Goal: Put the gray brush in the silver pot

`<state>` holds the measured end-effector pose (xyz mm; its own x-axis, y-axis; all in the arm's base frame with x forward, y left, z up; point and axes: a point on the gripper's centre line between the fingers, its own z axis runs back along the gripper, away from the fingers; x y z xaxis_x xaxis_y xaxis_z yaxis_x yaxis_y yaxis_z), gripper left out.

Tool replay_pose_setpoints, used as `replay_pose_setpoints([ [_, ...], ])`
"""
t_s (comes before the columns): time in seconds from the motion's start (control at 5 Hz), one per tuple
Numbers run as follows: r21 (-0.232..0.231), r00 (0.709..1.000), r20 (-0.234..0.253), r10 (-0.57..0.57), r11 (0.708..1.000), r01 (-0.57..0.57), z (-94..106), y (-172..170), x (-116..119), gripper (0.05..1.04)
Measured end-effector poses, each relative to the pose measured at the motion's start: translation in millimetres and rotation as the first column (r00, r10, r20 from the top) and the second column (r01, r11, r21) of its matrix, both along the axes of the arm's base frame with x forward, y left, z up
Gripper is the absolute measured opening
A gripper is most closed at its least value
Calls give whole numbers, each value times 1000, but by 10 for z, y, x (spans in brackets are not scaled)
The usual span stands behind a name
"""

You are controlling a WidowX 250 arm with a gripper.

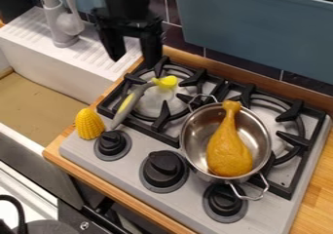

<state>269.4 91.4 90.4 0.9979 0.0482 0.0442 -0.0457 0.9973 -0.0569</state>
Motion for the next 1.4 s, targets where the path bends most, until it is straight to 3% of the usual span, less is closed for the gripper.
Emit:
replay_pose_setpoints([
  [0.4,79,986,-15,-164,983,165,-130,80,48,999],
  [0.8,59,980,-30,-199,978,200,-321,-3,-84,999],
  [1.2,88,981,-7,-195,977,195,-419,-129,-62,999],
  [1.4,94,983,-5,-184,978,184,-422,-131,-56,954],
])
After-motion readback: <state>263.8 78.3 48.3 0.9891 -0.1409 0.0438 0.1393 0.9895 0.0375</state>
